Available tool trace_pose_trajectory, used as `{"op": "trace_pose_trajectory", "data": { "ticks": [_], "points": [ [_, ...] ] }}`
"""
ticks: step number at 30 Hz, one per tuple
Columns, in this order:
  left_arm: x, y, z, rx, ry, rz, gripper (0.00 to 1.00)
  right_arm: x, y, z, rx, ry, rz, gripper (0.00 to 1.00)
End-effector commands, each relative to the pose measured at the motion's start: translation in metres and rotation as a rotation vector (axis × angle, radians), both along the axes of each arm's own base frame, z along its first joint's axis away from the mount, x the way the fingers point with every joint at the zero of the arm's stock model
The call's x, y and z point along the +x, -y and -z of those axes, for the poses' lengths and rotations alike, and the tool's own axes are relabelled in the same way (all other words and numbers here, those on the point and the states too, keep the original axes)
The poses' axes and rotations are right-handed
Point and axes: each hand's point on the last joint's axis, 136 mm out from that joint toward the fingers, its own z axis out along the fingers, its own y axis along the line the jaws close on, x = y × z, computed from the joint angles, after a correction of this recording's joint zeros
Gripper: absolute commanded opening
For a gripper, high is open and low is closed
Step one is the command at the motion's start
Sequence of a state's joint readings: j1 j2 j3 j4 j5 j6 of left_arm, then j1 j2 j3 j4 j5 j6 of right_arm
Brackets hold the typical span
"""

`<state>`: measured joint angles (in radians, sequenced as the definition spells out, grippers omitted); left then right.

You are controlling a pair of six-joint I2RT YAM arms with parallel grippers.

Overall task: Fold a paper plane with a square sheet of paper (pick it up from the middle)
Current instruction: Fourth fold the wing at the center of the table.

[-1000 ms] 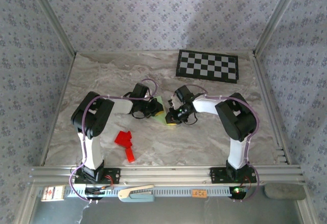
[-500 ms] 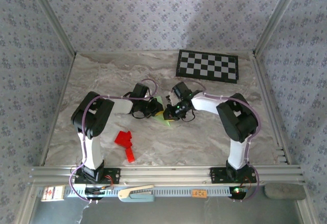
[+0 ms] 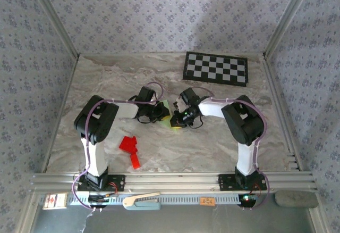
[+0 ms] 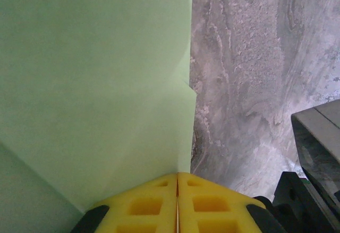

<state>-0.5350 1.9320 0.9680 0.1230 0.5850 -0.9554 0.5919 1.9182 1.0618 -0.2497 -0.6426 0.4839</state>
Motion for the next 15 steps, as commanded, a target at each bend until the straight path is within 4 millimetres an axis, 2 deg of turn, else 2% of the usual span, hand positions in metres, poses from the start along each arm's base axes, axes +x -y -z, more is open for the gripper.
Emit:
{"op": "trace_pose_trajectory", "data": {
  "ticks": [1, 7, 12, 15],
  "points": [
    [-0.037, -0.04, 0.061, 0.213, -0.21, -0.066, 0.09, -0.034, 0.014, 0.008, -0.025, -0.129, -0.004, 0.12],
    [-0.035, -0.039, 0.057, 0.203, -0.203, -0.067, 0.09, -0.041, 0.02, -0.001, -0.023, -0.127, -0.004, 0.13],
    [-0.032, -0.034, 0.052, 0.177, -0.194, -0.061, 0.09, -0.01, 0.017, -0.031, -0.002, 0.016, 0.028, 0.13],
    [-0.031, -0.03, 0.048, 0.158, -0.191, -0.061, 0.09, 0.004, 0.013, -0.039, -0.015, 0.088, 0.031, 0.14]
  ]
}}
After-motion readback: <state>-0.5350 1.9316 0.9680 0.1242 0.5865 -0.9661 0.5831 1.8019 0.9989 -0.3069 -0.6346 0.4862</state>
